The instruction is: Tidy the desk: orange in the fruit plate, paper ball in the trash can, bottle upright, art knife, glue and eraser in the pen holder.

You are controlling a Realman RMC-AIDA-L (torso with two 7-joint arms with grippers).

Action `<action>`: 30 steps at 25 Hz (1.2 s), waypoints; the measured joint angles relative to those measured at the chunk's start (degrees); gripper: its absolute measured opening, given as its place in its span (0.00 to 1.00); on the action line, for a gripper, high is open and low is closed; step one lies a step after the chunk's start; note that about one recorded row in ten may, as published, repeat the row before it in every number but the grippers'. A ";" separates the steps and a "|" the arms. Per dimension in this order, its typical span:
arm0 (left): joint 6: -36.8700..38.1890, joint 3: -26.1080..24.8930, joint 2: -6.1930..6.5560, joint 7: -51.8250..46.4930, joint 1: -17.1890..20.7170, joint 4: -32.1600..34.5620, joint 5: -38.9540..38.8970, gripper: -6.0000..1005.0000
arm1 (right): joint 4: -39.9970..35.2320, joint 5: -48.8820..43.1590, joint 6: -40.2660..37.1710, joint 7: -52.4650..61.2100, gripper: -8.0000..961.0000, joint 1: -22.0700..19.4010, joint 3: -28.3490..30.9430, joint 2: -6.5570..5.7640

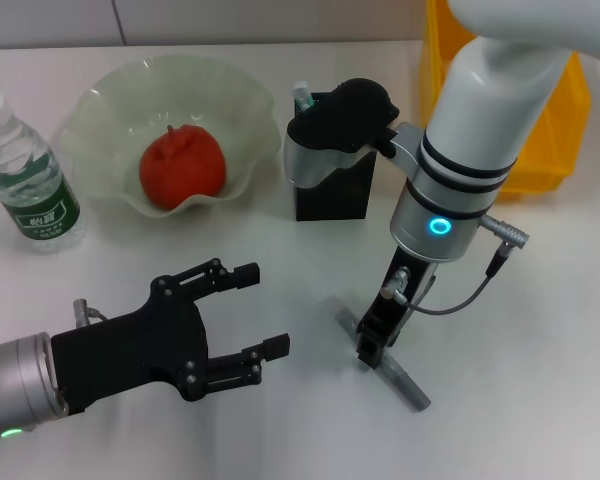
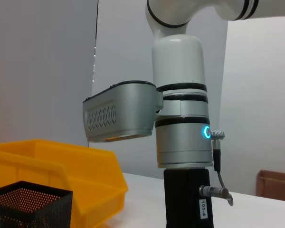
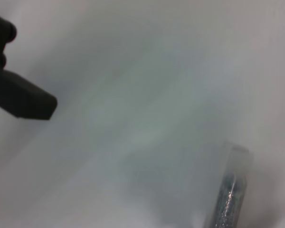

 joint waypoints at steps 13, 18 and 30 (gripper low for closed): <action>0.00 0.00 0.00 0.00 -0.51 0.00 0.15 0.80 | -0.42 0.18 0.05 -0.04 0.22 -0.05 -1.51 0.00; 0.01 0.00 0.00 0.00 -0.44 0.00 0.17 0.80 | -1.04 0.22 0.04 -0.04 0.17 -0.42 -1.51 0.00; 0.32 -0.42 0.00 0.00 0.05 0.01 -0.24 0.80 | -18.67 -0.81 -0.47 -1.32 0.15 -11.42 1.22 -0.45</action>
